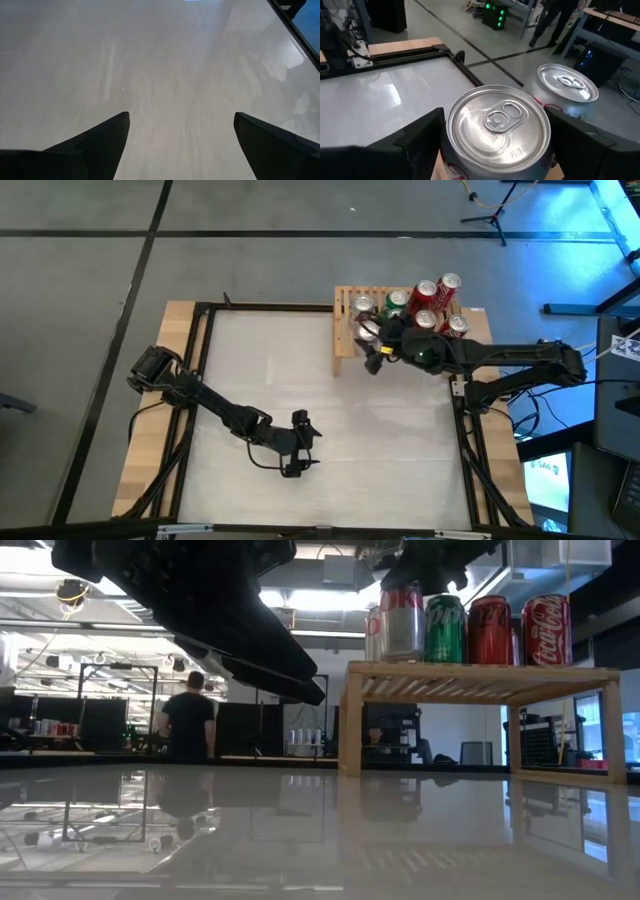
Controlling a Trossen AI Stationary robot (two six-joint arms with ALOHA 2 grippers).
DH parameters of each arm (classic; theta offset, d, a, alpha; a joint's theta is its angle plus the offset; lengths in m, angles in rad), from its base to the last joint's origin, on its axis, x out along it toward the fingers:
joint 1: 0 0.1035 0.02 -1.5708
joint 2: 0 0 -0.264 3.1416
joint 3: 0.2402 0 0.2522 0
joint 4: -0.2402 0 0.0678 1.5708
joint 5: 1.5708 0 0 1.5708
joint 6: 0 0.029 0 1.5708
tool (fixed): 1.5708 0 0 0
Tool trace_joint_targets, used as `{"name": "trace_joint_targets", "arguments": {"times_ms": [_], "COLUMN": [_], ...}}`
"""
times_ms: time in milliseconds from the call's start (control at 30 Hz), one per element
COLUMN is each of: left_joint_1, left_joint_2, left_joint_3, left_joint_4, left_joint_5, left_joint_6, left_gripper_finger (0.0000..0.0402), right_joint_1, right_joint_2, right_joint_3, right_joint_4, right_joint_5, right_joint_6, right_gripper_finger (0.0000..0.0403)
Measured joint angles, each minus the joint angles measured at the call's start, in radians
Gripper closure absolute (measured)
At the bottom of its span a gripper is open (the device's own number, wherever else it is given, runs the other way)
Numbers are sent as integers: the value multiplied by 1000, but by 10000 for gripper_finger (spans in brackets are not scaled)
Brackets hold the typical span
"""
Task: Place canned beverage on shelf
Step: Put the silver soda can on the shelf aligned with the other silver soda can
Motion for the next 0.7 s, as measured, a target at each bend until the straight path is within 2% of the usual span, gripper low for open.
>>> {"name": "trace_joint_targets", "arguments": {"times_ms": [233, 700], "left_joint_1": [0, 0], "left_joint_2": [0, 0], "left_joint_3": [0, 0], "left_joint_4": [0, 0], "left_joint_5": [0, 11], "left_joint_6": [-2, -2], "left_gripper_finger": [54, 54], "right_joint_1": [-59, -59], "right_joint_2": [42, 36], "right_joint_3": [5, 4], "right_joint_4": [5, 1], "right_joint_5": [-23, -46], "right_joint_6": [23, 11], "right_gripper_finger": [80, 79]}}
